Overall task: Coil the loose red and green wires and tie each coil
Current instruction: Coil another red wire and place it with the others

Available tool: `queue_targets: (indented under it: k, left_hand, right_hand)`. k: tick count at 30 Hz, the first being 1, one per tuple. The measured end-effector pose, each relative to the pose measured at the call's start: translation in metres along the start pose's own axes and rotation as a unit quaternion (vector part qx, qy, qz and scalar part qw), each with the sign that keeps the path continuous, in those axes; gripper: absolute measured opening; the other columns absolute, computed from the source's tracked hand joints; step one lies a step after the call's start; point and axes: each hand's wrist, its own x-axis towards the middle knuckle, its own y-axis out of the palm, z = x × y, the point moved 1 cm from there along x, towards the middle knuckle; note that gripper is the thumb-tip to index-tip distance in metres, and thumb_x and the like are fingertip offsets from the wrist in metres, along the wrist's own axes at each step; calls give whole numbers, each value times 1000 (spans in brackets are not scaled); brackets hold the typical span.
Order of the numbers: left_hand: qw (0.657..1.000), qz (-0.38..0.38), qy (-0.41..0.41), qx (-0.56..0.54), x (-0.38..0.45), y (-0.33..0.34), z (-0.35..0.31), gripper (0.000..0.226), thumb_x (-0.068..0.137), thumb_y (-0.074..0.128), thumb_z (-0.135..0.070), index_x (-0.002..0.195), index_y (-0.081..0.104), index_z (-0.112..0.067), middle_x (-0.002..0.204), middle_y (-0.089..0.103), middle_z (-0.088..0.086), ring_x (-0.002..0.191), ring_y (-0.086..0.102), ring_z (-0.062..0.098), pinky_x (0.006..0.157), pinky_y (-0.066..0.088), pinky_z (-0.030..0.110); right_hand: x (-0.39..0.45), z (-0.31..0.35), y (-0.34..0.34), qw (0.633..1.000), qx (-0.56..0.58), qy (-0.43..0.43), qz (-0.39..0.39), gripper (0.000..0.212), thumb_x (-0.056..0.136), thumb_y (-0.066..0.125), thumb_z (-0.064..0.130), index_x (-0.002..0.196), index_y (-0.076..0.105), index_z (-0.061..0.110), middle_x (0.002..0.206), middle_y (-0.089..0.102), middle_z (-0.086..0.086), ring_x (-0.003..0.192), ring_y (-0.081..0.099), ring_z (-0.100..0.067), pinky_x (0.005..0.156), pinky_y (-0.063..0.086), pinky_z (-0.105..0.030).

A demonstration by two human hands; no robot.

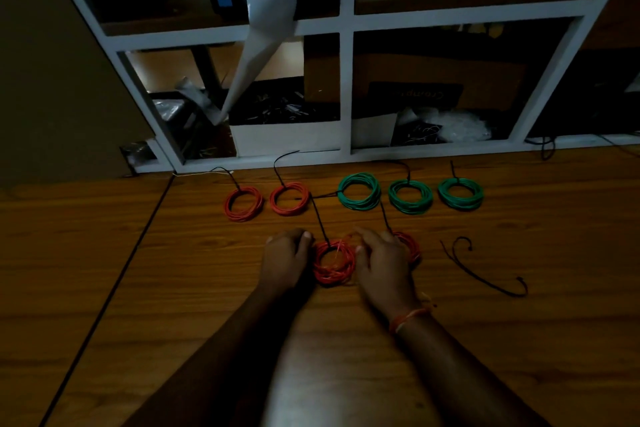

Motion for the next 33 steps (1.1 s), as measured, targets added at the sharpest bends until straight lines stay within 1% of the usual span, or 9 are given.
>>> queue_targets:
  k: [5,8,10,13,18,20,23,28,33]
  left_hand:
    - [1000,1,-3,-29,-7,-3,-2,27,106,45,-35,117,67,-21,112,68,-2,102,63,14,92,55,46]
    - [999,23,42,-22,-17,-2,2,43,102,44,-48,136,57,-27,133,56,-5,122,53,14,102,50,42]
    - [994,55,95,9,-27,1,0,58,100,40,-56,148,47,-25,147,49,-3,132,45,14,107,42,38]
    - [988,74,122,60,-41,8,0,65,102,34,-58,158,33,-24,162,36,-5,145,32,13,116,29,34]
    - [979,54,122,152,-50,18,3,60,107,31,-50,162,20,-28,168,21,-8,153,18,9,123,20,34]
    - [974,56,119,185,-51,19,2,60,108,29,-48,162,19,-25,168,19,-6,154,15,10,123,14,33]
    - [966,65,108,227,-51,19,1,61,108,21,-50,163,13,-24,169,13,-6,156,5,10,127,10,38]
    - [958,93,87,259,-52,19,1,64,107,15,-53,163,5,-24,171,4,-5,157,-2,15,125,4,38]
    - [973,95,102,183,-57,11,1,63,108,22,-55,163,12,-27,170,9,-5,157,-1,13,124,0,36]
  right_hand:
    - [-1,-2,-12,1000,7,-19,-17,44,97,53,3,138,59,18,129,59,-5,121,50,-21,98,41,-28]
    - [-2,4,-12,994,-36,-92,53,68,96,54,2,156,35,28,156,37,3,142,32,-15,110,30,-23]
    - [-4,6,-6,980,-87,-128,121,81,96,54,3,161,17,33,167,14,10,152,14,-12,122,22,-29]
    - [-15,4,2,967,-152,-126,163,77,99,50,9,162,11,28,170,7,7,156,5,-14,121,2,-28]
    - [-36,-9,14,954,-193,-126,192,75,102,41,20,162,-4,20,167,-17,1,157,-9,-19,122,-8,-31]
    - [-43,-10,21,949,-212,-131,195,71,102,37,31,162,4,13,167,-10,-7,157,-2,-25,124,-3,-37]
    - [-50,-8,25,947,-237,-129,172,72,97,35,48,155,35,5,163,25,-17,151,29,-32,120,20,-43]
    - [-54,-15,25,953,-200,-134,185,81,102,31,56,162,3,10,167,-9,-11,156,-4,-25,122,-6,-36]
    - [-47,-24,19,966,-125,-136,183,72,102,42,43,163,14,17,170,4,-3,157,6,-20,126,4,-32]
